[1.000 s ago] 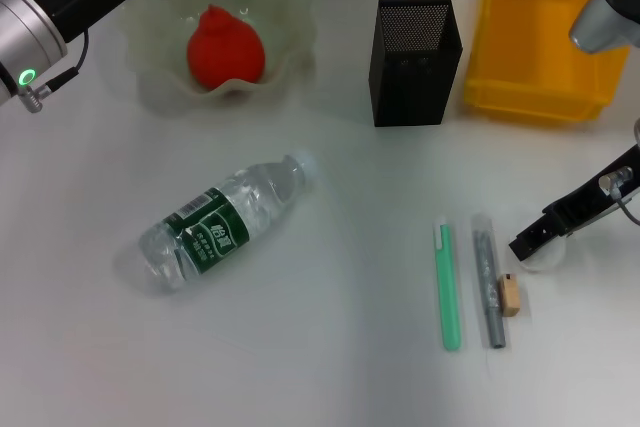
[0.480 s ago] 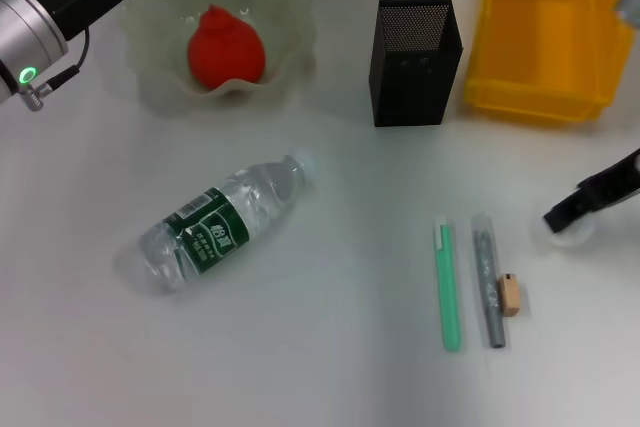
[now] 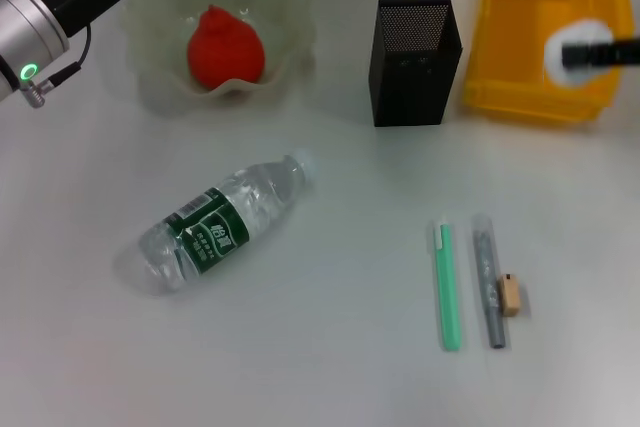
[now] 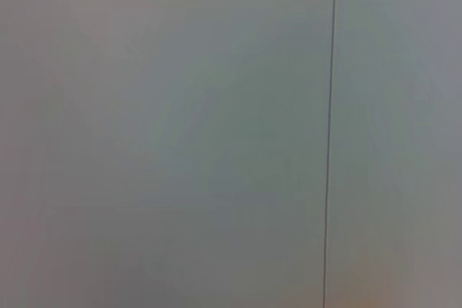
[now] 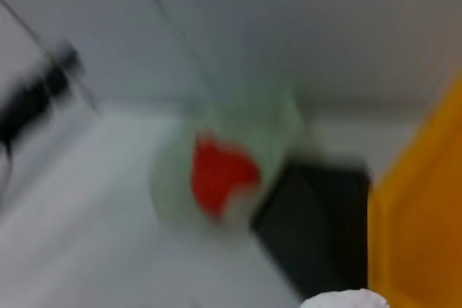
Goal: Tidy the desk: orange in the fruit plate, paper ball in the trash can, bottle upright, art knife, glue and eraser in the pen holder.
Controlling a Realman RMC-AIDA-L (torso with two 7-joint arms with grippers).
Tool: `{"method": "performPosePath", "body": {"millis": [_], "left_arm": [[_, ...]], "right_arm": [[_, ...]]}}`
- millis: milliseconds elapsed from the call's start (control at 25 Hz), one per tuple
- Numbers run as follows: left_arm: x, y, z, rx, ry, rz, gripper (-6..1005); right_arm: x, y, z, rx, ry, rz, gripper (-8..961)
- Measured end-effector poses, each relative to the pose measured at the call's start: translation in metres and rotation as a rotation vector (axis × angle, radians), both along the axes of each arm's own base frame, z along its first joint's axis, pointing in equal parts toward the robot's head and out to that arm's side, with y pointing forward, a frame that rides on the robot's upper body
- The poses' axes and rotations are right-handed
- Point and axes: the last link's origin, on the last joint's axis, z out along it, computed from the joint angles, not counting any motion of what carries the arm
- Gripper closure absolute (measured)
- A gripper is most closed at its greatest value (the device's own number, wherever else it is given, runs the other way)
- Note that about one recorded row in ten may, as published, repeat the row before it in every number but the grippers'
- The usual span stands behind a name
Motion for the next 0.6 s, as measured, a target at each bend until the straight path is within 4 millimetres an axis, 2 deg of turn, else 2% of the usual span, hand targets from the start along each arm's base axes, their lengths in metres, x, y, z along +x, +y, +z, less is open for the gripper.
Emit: {"method": "performPosePath", "body": {"millis": [120,160,280,320,520,600], "left_arm": [[0.002,-0.001,-0.002,-0.007,-0.011,-0.004,214],[0.002,-0.001,-0.002,-0.007,-0.011,-0.004,214],[0.002,-0.003,-0.007,-0.029,-0.022,-0.002,214],[0.003,-0.004,-0.009,-0.040,-0.026,-0.003,214],[0.004,-0.011,-0.012,-0.071,-0.027,-0.030,214],[0.004,-0.014,-0.012,-0.079,-0.032,-0.043,214]], "right_arm": [[0.016,0.013,-0.006,0.215,0.021,0.079,444],[0.016,0.013,-0.006,0.215,0.021,0.079,441],[0.025,0.025,-0.023,0.345,-0.041,0.140,432],[0.026,0.035,-0.038,0.407,-0.095,0.167,429],[0.022,0.052,-0.056,0.470,-0.175,0.167,413],[0.021,0.055,-0.058,0.478,-0.184,0.166,407]]}}
